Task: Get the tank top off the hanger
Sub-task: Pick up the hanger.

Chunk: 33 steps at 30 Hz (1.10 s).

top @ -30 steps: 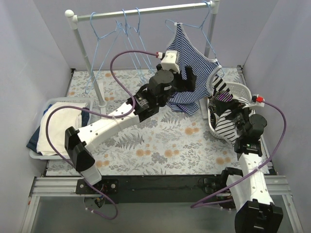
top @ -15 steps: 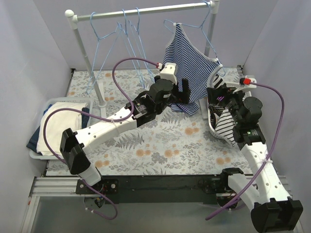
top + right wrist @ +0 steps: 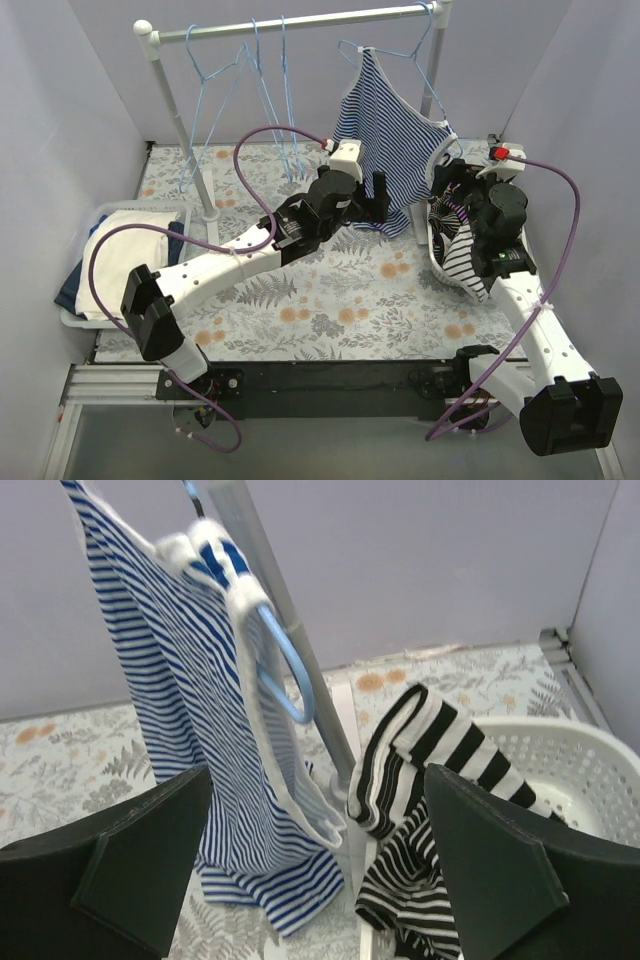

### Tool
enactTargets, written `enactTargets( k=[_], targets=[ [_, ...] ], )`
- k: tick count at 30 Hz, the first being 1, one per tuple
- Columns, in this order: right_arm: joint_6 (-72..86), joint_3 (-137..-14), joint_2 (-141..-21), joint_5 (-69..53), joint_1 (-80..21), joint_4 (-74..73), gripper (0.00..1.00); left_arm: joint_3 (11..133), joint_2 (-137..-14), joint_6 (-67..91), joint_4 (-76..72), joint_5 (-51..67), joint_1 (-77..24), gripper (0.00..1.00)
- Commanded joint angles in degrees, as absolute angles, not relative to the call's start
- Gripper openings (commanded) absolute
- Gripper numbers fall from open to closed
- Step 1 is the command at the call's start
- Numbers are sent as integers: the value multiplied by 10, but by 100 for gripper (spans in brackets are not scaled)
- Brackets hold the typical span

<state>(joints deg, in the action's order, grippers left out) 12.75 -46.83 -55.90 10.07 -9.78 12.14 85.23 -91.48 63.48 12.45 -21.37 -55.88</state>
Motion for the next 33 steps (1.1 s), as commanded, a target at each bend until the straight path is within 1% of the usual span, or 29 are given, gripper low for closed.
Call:
enactTargets(
  k=[1,3,8,11,12,14,17,18,23,26,27,29,32,33],
  targets=[
    [107,-479,-553,111,-100,228,95,844,-874,641,128,-207,-560,84],
    [105,-476,-555,91,-101,256,94,845,-875,640,128,-203,-560,84],
    [96,-494,-581,30,-101,266,91,843,-874,640,127,-201,-560,84],
    [91,-506,-598,-12,-100,267,85,842,-874,637,127,-201,-560,84],
    [91,-508,-602,-19,-100,267,78,842,-874,636,127,-201,-560,84],
    [90,-513,-610,-39,-100,268,70,839,-872,636,127,-202,-560,84],
    [90,-514,-612,-59,-101,274,49,833,-870,636,122,-202,-560,84],
    [90,-513,-612,-61,-100,274,35,833,-870,636,122,-202,-560,84],
    [92,-505,-595,-90,-101,273,20,828,-868,637,121,-203,-560,83],
    [99,-504,-584,-127,-100,262,14,813,-854,638,102,-208,-560,83],
    [101,-506,-583,-140,-101,258,6,812,-851,637,98,-208,-560,83],
    [100,-522,-585,-172,-104,232,1,818,-851,626,94,-209,-560,83],
    [89,-541,-591,-188,-118,200,1,858,-867,614,110,-209,-560,86],
    [84,-543,-591,-187,-123,195,1,888,-873,610,116,-213,-560,87]
  ],
)
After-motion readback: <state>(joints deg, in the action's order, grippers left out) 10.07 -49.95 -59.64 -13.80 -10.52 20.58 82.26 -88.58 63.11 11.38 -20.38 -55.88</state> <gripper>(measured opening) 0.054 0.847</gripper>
